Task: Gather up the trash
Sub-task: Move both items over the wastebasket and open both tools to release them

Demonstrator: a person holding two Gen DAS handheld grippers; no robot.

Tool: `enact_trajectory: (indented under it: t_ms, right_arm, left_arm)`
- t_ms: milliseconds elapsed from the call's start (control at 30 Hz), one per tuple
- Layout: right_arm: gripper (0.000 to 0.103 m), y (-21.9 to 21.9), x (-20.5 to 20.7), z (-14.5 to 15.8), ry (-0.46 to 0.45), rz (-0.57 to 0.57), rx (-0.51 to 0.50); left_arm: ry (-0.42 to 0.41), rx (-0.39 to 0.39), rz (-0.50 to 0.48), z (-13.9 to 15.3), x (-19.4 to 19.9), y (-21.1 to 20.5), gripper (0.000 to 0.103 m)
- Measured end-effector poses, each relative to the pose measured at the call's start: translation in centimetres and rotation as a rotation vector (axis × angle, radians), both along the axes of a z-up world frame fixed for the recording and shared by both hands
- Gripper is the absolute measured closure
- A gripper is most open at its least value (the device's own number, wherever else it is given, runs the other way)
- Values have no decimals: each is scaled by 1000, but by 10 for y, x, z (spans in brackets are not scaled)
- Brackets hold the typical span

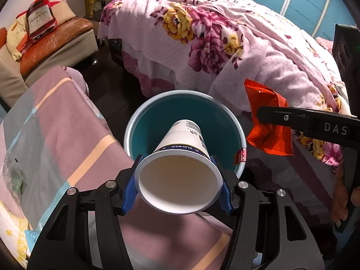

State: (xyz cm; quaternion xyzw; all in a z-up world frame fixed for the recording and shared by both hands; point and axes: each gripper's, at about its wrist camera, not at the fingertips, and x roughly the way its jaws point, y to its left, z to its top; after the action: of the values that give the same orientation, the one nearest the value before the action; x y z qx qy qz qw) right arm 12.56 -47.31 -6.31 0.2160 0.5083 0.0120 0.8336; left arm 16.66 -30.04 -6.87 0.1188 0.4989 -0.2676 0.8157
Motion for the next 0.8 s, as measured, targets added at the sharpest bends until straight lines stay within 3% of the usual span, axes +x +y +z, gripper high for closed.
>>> enact_trajectory:
  t_ms: [233, 333, 400, 800]
  right_arm:
    - [71, -4, 4, -5, 18, -10, -6]
    - [71, -4, 5, -7, 26, -11, -8]
    - [71, -3, 7, -8, 32, -10, -8]
    - [70, 12, 12, -6, 42, 14, -28]
  left_arm:
    - [23, -5, -10, -10, 6, -8, 41]
    - [20, -3, 2, -10, 7, -6, 23]
    - [4, -3, 11, -8, 7, -4, 17]
    - [20, -10, 89, -4, 5, 33, 12]
